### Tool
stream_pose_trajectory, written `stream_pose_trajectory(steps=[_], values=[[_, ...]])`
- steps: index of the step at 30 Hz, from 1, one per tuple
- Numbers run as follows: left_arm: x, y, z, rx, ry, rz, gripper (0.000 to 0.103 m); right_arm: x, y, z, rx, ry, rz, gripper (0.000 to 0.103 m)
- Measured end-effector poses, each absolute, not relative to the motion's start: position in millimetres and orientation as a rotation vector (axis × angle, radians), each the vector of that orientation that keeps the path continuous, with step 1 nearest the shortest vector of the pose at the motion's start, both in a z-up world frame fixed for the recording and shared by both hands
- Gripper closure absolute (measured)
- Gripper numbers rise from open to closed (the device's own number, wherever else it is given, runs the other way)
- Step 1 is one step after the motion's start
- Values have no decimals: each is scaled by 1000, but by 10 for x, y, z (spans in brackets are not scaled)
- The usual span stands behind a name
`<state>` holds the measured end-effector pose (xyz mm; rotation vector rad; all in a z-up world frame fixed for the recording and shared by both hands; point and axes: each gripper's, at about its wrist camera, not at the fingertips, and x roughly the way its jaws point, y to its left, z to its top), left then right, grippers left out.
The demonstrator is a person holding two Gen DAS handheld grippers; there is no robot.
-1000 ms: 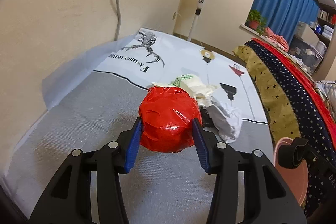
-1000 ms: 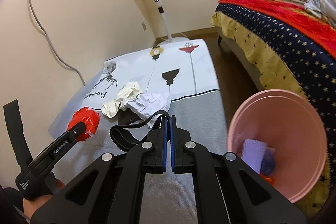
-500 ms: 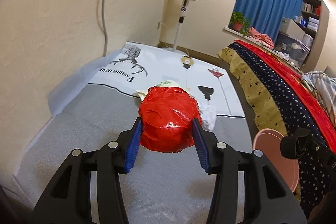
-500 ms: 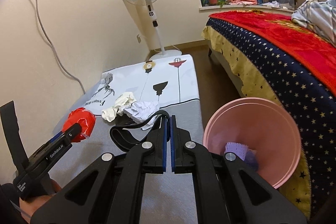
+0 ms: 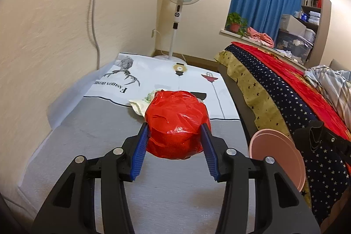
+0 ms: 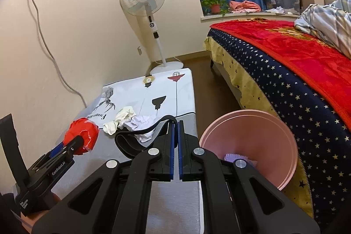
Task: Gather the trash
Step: 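Lift the red bag and black strap bag and carry them over the bin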
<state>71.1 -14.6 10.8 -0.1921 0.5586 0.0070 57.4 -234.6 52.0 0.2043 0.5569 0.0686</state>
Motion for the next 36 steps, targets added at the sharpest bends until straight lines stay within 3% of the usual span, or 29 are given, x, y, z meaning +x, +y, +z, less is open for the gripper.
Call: stream_pose_trajectory(steps=[36], values=[[1047,-1073,-56,-127,557,-165,56,618,-3029,412,211,521,-199,100]])
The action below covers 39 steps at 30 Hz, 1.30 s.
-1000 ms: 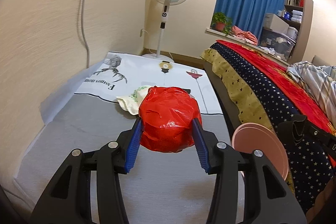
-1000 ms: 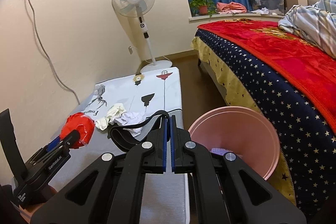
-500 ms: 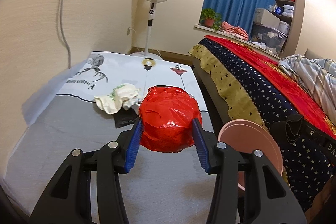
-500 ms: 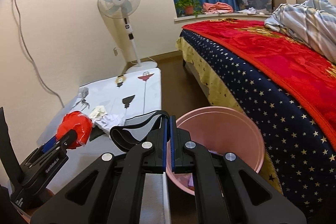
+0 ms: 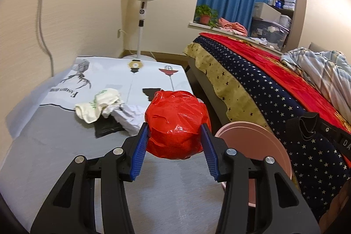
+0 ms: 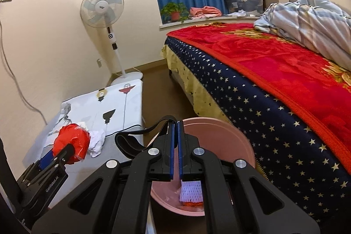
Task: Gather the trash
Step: 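Lift the red bag and black strap bag and carry them over the bin, then open both tools to drop the bags into the pink bin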
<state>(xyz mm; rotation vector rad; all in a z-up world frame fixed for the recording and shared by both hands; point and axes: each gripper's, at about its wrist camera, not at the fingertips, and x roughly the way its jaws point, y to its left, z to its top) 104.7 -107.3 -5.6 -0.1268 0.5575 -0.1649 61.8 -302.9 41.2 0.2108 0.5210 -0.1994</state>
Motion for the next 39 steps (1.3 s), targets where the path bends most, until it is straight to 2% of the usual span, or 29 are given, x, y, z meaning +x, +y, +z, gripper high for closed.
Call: stream_pose_trajectory(steps=[36,39], values=[[1326,-2042,-458,-43,646,-423,55,734,-3573,205,264,572,-394,100],[1333,-2056,-468,-51,652,-439,51,744,-3611,181,279,587,-413,94]])
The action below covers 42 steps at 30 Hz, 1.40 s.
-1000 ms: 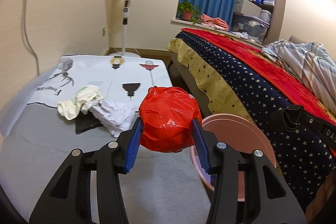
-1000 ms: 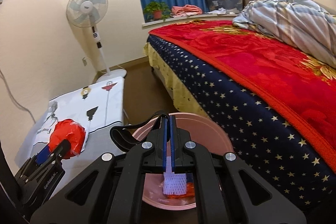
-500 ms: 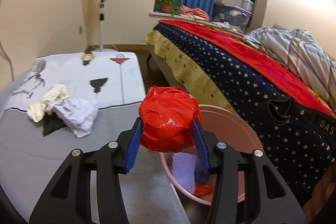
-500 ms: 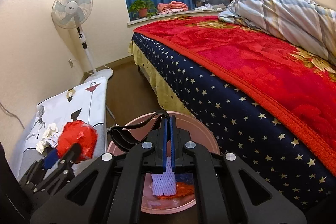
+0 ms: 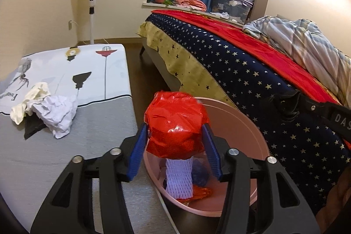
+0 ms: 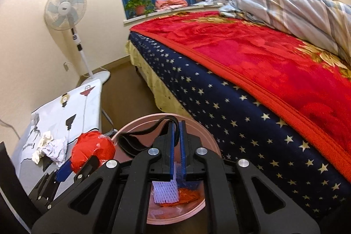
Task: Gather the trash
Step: 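Open both tools to drop the bags into the pink bin, then move both open tools back to the remaining trash on the board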
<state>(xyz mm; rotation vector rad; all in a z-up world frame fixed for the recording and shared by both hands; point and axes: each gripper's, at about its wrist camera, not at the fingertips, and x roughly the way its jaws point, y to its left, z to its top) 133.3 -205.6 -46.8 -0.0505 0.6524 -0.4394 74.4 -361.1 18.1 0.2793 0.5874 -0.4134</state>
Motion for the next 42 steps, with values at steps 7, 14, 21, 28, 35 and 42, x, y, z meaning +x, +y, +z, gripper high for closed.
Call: stream_pose_trajectory(steps=[7,14,21,28,35,42], values=[[1325,-1975,-459,-68,657,-439,48,710,-3629,175,294,586,-430,60],[1240,-1788,-361,-61,631,-412,48,670,-3539,207,292,574,-393,60],[1166,-1463,-256,-84,604,-355,49,665,-3341,253,281,562,-336,60],[1156,-1083,-226,-115,591,-277,54,731,-3059,256,281,562,-264,60],[1215,-730,-252,-155,584,-189,66,870,-2752,194,280,560,-170,60],[1319,-446,-309,-185,581,-110,68,1083,-2494,46,304,574,-71,61]])
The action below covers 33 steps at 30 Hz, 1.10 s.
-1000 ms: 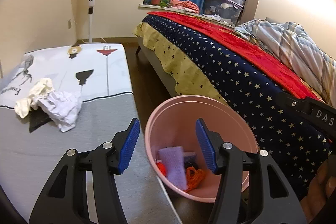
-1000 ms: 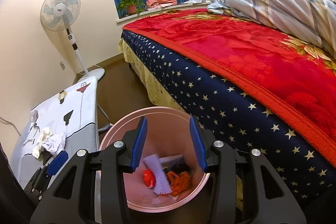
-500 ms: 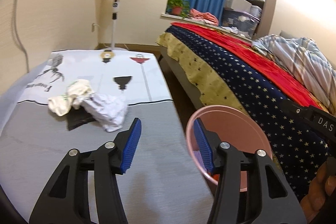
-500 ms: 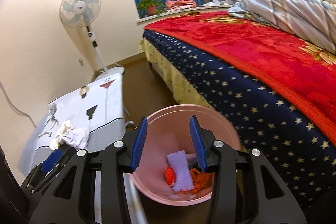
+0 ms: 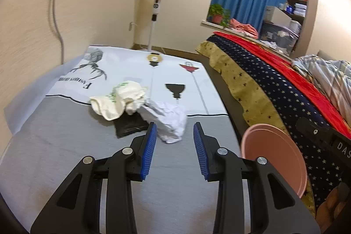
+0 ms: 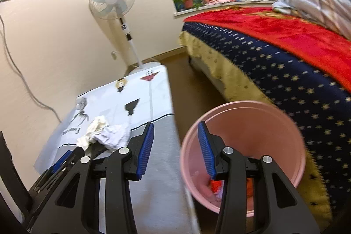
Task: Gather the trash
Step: 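Move both open tools back to the remaining trash on the board, then close left tool on white-green plastic bag while right tool grasps white crumpled paper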
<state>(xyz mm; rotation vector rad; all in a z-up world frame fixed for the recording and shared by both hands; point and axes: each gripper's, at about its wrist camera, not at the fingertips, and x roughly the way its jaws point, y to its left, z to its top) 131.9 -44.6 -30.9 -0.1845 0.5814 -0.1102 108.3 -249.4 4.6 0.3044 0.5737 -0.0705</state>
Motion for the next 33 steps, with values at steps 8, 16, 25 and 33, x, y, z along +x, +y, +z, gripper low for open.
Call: stream_pose_trajectory(steps=[8,16,25,33], values=[[1484,-206,-413,-198,588,-34,68,1390,-2235,-173,328,612,26,62],[1707,31,-518,-227,602,70,68,1732,-2065,-390,360,663,92,62],[2012,303,-621,-281,615,182,68,2153,-1844,-616,406,723,166,61],[2245,516,-797,-338,666,231,63,2460,-1722,-855,443,793,203,55]])
